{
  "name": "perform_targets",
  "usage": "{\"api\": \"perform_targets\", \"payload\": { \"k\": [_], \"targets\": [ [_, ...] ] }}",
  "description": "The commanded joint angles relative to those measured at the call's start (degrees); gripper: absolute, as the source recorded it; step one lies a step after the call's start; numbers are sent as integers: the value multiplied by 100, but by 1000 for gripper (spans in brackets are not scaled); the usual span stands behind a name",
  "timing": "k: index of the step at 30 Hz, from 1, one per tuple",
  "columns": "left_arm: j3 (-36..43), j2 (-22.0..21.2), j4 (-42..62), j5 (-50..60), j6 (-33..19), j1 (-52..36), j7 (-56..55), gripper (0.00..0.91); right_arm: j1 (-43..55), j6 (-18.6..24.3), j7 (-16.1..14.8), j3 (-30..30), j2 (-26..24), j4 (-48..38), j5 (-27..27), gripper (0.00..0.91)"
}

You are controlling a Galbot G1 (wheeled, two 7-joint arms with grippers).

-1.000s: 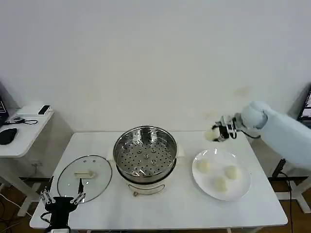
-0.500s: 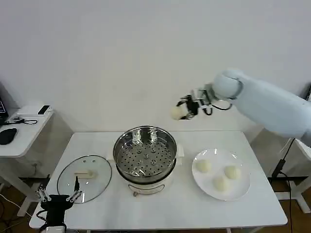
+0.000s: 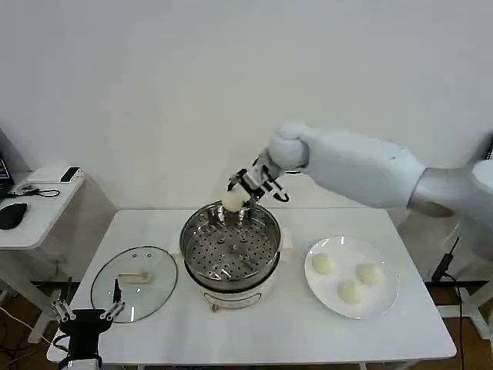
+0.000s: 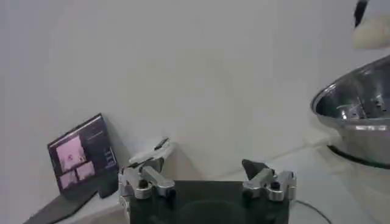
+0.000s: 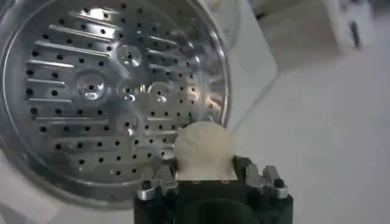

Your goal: Take steamed baozi put them in steamer then cover it.

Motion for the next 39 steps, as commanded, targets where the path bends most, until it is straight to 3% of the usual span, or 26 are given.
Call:
{"api": "perform_targets", "payload": {
  "k": [1,10,16,23,28,35,39],
  "targets": [
    [-4,-66,-35,10,8,14,-2,907,-211,1182,208,-398,558,-293,-1245,625],
    [24,-145,-108,38,0,122,-15,907,-580,1728,458,-238,759,-926,-2240,625],
    [39,-161,-117,59,4,128,-14,907,-710,1856,518,-149,884,-1169,-2594,625],
    [57,-138,-111,57,0,119,-18,907,-806,2002,663,-48,1018,-1447,-2648,625],
    [68,-140,-122,57,3,112,-17,907,-821,1997,658,-69,1033,-1378,-2579,907],
    [145,-169,-149,98,4,131,-24,907,-638,2031,688,-61,907,-1210,-2502,907],
    [182,-170,-186,120,9,133,-23,907,-258,1788,542,-121,613,-769,-1937,907]
  ]
}}
